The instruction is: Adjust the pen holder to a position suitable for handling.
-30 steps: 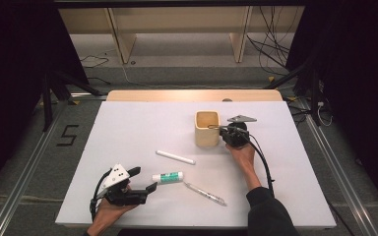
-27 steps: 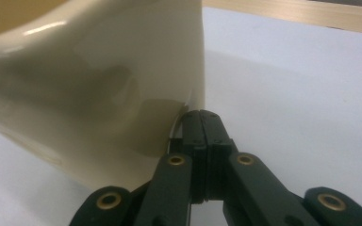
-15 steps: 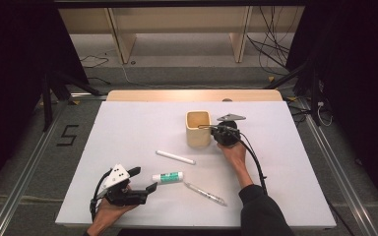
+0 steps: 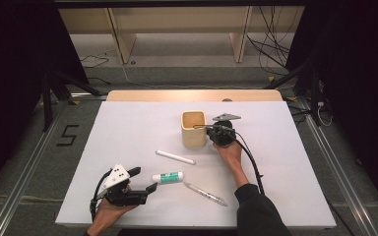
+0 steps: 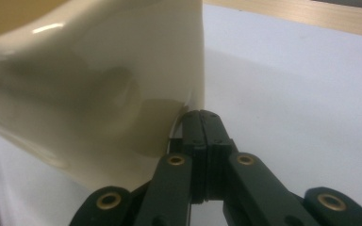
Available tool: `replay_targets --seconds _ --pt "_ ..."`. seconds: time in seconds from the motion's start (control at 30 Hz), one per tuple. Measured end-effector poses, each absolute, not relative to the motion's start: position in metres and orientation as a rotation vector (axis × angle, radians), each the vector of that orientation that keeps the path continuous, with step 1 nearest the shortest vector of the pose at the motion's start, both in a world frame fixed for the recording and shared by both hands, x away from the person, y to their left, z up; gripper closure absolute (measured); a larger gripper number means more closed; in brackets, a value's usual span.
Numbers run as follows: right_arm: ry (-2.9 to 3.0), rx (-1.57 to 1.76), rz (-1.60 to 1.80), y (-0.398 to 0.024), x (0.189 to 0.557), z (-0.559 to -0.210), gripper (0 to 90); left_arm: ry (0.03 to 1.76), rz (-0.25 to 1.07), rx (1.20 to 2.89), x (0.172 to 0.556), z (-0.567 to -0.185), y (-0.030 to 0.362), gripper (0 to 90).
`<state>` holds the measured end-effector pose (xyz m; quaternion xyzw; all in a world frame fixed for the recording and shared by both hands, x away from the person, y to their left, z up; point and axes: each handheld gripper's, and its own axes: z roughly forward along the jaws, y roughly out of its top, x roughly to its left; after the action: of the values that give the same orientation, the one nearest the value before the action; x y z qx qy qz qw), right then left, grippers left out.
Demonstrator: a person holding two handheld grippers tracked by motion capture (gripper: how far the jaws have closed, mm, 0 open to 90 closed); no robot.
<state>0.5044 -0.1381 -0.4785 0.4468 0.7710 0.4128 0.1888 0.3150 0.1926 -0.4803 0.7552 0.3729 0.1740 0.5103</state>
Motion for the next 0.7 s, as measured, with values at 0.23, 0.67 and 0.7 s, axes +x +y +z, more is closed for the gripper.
replay_targets --seconds 0.23,0.67,0.7 --pt "2.177 1.261 1.154 -0.138 0.505 -0.480 90.0 0.897 0.420 1.820 0.315 -0.480 0.193 14.6" --pt "2.186 1.199 1.156 -0.154 0.486 -0.455 61.1 0.903 0.421 1.813 0.314 -0.480 0.193 14.6" --pt "2.186 1.199 1.156 -0.154 0.486 -0.455 61.1 0.905 0.421 1.809 0.314 -0.481 0.193 14.6"
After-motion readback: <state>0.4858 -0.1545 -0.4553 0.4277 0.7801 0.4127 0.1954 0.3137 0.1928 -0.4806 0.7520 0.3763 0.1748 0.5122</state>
